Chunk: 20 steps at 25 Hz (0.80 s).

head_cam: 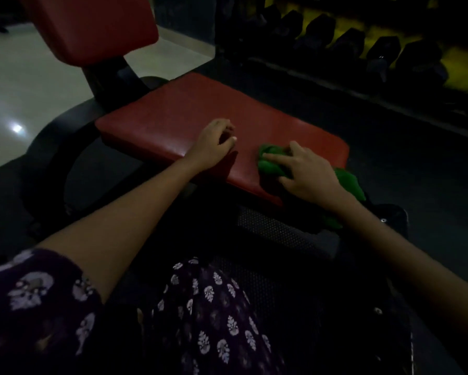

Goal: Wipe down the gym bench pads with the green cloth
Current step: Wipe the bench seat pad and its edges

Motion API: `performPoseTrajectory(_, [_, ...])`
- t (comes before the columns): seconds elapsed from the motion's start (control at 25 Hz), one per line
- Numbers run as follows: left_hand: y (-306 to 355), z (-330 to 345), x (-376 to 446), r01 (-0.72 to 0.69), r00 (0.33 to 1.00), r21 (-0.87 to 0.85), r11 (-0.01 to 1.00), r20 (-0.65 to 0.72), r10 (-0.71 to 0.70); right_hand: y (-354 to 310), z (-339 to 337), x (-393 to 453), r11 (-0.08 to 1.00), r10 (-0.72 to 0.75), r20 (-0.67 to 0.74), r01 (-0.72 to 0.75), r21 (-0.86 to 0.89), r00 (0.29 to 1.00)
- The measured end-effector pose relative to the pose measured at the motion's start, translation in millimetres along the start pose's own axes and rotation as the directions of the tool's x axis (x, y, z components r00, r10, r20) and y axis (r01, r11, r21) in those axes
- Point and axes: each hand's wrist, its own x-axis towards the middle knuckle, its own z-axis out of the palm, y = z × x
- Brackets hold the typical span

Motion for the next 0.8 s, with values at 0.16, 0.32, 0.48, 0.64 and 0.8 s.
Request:
performPoseTrajectory(0.16, [-44.8,-43.5,-29.6,-0.074,0.976,0.496,0.865,0.214,-0.039,20.0,26.6,-93.0,0.862,-0.477,-0.268,0.386,-0.329,0.837])
performPoseTrajectory(0.32, [-72.7,-74.7,-55.7,-0.137,0.944,0.697,0.704,0.308,-0.121,10.8,46.1,-94.1,0.779,-0.585,-0.322,0.406,-0.478,0.745])
performPoseTrajectory(0.48, [-74.1,-73.3,-59.2,-0.121,0.950,0.681,0.722,0.291,-0.116,-52.8,48.9,-51.9,0.797,-0.530,-0.330,0.327,-0.507,0.781])
performPoseTrajectory(0.64, [-73.0,-70.8,-58.0,-0.064,0.949,0.667,0.742,0.271,-0.162,-22.8,45.2,-87.1,0.871,-0.454,-0.375,0.314,-0.378,0.808])
performPoseTrajectory(0.8, [-74.5,-68.7,-60.6,-0.048,0.957,0.622,0.782,0.253,-0.142,4.3,44.6,-115.7,0.896,-0.396,-0.343,0.275,-0.349,0.852])
